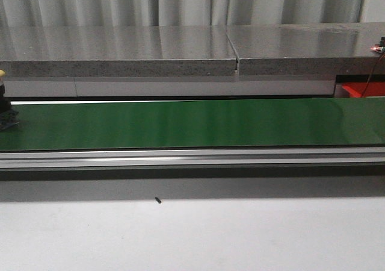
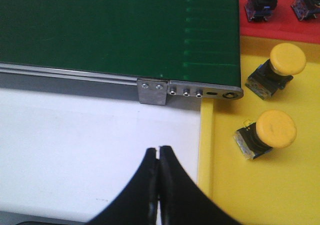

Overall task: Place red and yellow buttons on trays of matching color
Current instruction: 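Grasp a red button with the left gripper and carry it over the belt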

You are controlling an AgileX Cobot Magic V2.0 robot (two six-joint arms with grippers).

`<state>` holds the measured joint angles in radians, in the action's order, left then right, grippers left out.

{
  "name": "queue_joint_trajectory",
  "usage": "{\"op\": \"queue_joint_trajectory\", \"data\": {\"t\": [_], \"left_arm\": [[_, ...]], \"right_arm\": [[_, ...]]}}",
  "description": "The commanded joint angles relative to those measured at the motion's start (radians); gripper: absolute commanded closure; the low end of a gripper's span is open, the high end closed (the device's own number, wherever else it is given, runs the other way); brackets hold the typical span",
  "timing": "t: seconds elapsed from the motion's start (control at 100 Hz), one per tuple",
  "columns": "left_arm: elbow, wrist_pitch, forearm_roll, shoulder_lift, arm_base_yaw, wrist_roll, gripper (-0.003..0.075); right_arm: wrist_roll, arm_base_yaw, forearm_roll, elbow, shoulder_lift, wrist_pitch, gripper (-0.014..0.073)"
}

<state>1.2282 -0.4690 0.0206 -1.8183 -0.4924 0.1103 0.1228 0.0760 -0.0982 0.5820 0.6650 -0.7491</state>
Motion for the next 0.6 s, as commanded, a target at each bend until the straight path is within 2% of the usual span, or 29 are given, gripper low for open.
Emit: {"op": "queue_joint_trajectory", "data": {"t": [0.0,0.41,0.48,0.59], "left_arm": [[0.029,0.094,-0.004,0.017,-0.003,-0.009,0.0103],[0.029,0.245,-0.037,-0.072,-0.003,-0.009,0.0108],[0.029,0.268,-0.06,-0.079,-0.003,-0.009,0.0156],[0.029,0.298,-0.07,-0.078,-0.003,-0.009,0.0295]], "right_arm": [[0.009,0.002,-0.004,0.025,-0.001,0.05,0.0659],[0.009,0.002,-0.004,0.025,-0.001,0.05,0.0659],[0.009,0.002,-0.004,0.025,-0.001,0.05,0.0659],[0.009,0.002,-0.004,0.025,-0.001,0.05,0.0659]]}}
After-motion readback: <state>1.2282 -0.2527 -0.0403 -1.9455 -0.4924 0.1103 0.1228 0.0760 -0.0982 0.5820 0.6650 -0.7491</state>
